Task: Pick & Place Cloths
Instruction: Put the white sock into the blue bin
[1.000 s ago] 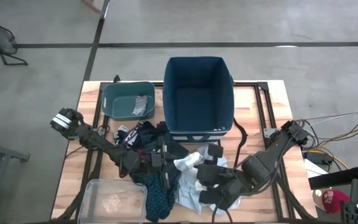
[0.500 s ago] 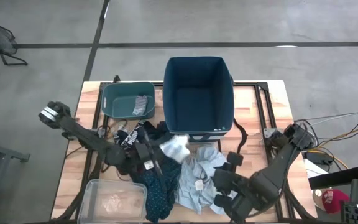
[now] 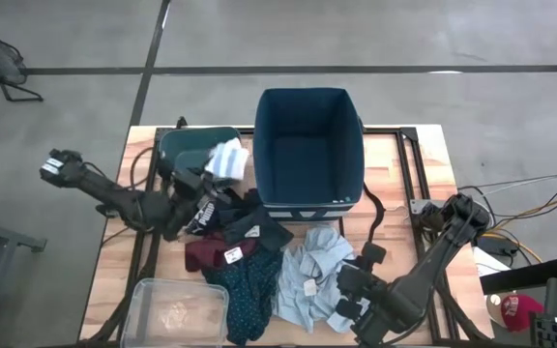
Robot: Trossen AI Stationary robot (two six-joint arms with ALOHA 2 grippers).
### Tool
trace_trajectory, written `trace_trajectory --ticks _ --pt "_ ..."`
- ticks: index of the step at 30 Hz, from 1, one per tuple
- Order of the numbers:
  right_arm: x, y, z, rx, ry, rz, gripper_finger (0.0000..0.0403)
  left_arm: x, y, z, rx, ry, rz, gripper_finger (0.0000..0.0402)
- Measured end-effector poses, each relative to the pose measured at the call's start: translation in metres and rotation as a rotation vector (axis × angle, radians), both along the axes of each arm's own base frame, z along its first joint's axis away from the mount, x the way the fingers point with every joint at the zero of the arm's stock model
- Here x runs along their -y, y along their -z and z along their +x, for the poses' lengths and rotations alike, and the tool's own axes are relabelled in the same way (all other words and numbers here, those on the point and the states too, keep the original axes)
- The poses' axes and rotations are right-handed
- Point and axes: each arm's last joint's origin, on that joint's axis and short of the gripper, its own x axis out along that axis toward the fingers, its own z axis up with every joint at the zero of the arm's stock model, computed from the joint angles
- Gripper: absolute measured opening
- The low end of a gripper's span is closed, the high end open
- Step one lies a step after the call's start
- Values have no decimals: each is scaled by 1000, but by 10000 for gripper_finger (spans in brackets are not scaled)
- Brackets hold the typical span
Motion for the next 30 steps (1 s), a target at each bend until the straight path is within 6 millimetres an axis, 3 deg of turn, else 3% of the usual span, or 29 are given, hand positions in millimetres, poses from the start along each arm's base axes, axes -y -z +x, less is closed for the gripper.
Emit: trace_trajectory --ticks 8,16,21,25,30 --pt "0 12 0 6 5 10 138 -45 18 3 -29 -187 13 26" --pt "-3 14 3 27 -3 38 110 -67 43 3 -164 -285 46 17" --pt "-5 15 4 43 -7 45 96 -83 61 1 -156 -283 34 25" --pt "-5 15 4 48 -7 50 84 -99 75 -2 -147 -239 -23 22" --pt "-6 16 6 54 -19 56 71 -127 92 -14 -146 -196 -228 17"
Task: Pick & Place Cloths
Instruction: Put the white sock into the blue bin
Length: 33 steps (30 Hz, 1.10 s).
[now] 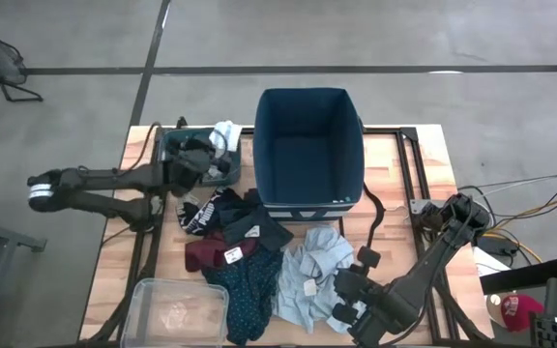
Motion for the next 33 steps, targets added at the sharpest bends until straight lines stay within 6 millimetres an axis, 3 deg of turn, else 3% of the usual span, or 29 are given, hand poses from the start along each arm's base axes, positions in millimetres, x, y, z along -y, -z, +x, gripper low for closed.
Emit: trace_trajectory --ticks 5,14,25,29,33 --pt "0 0 0 1 -2 0 62 -9 13 -13 -23 -110 -90 24" --pt "-1 0 2 27 -10 -7 61 -10 15 -13 -33 -46 -148 40" --pt "-3 3 0 21 -17 -7 98 -8 16 -12 21 19 -227 202" --pt "-6 6 -3 18 -39 -7 112 -6 15 -13 64 62 -273 244" --pt "-8 9 -6 15 -45 -11 129 -3 18 -21 -1 52 -311 271"
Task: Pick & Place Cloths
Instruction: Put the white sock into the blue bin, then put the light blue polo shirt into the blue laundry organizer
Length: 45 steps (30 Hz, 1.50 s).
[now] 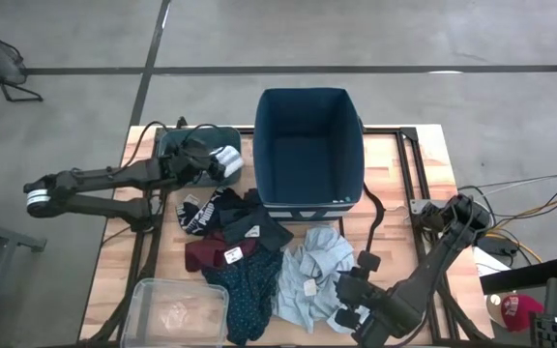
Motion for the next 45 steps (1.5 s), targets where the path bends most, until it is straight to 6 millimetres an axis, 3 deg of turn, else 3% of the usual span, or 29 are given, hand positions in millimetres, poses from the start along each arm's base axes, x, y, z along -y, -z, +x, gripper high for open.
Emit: trace_trajectory --ticks 7,17,29,34,45 --pt "2 12 -2 -9 6 -10 151 3 2 -18 -32 -190 -118 262" --pt "2 18 -2 -15 -6 -18 176 5 -1 -10 36 -84 -187 248" --pt "-3 50 0 -53 -146 46 230 37 -25 25 319 319 -117 244" --pt "-1 62 0 -66 -141 99 267 63 -45 37 456 550 -32 243" --pt "25 94 6 -61 -68 98 333 127 -69 47 659 939 122 243"
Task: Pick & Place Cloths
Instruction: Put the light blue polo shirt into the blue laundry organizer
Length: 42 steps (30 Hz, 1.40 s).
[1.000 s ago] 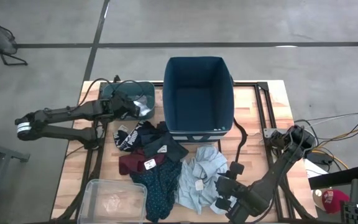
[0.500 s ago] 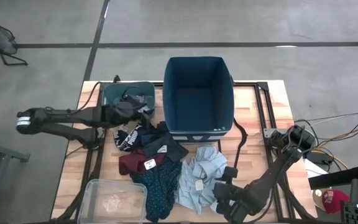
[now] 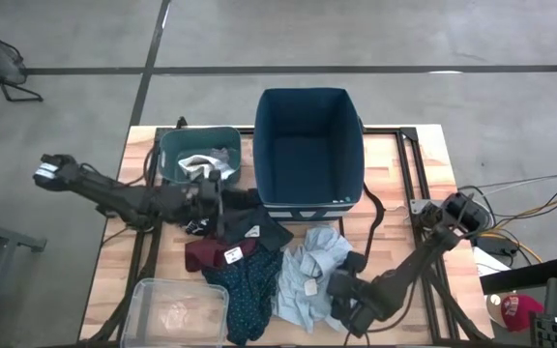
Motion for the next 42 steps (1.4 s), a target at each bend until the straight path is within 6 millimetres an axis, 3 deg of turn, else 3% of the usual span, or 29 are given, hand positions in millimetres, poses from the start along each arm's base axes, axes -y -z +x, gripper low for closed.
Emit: trace_trajectory --ticks 6,12,16,23,24,33,38,42 --pt "14 17 6 23 -6 15 333 27 1 12 114 82 65 243" --pt "26 33 5 53 35 69 286 46 19 34 159 109 108 243" --pt "25 37 5 81 36 99 217 52 34 49 154 107 116 243" --pt "20 30 12 78 -19 90 38 58 23 52 233 191 102 243" --pt "19 28 13 79 -29 91 27 58 23 52 233 196 103 243" --pt "6 0 28 93 -85 66 21 58 33 55 183 203 -8 243" --pt "1 -26 34 79 -98 -9 20 59 32 55 187 220 28 243" --pt "-5 -50 37 54 -130 -48 19 62 30 53 213 335 68 243"
